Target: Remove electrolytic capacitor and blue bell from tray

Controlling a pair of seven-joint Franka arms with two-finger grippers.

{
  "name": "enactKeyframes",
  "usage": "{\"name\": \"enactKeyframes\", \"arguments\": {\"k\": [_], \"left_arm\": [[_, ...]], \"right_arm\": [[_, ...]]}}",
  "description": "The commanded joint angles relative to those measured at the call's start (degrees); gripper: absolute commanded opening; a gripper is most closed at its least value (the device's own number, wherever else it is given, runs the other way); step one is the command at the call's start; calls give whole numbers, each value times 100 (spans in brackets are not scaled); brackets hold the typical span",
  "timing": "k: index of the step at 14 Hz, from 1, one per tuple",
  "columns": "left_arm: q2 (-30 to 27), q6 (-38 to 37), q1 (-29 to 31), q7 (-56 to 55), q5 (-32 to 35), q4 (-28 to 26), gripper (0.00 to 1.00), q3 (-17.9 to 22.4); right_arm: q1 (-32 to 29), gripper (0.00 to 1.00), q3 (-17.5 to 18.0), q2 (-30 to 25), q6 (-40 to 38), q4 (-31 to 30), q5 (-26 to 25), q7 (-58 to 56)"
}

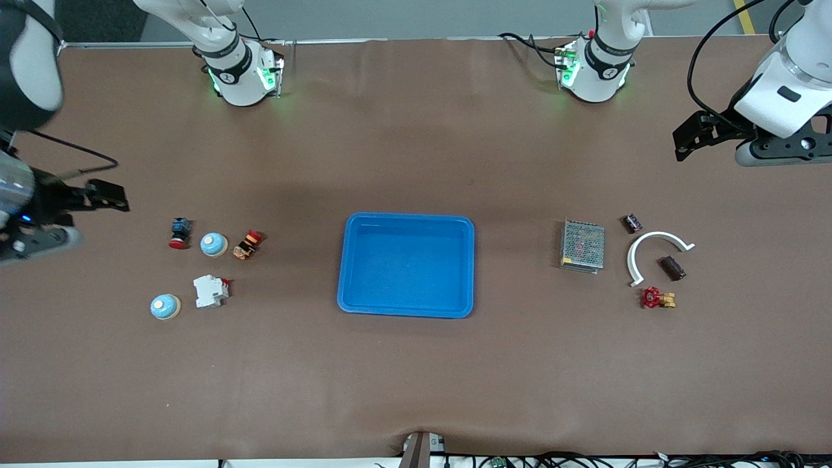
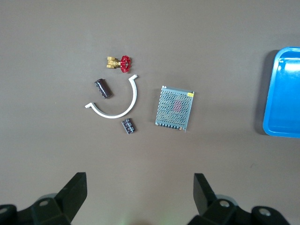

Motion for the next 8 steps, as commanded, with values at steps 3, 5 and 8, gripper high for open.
{"name": "enactKeyframes", "arguments": {"k": [3, 5, 8], "left_arm": [[-22, -121, -5, 15, -93, 101, 100, -3], [-4, -121, -5, 67, -84, 128, 100, 6], [22, -112, -14, 50, -84, 136, 100, 6]], "right_arm": [[-99, 100, 40, -253, 126, 440, 27, 926], [-205, 100, 49, -226, 389, 432, 53, 944], [-328, 100, 57, -209, 373, 414, 97, 839]]}}
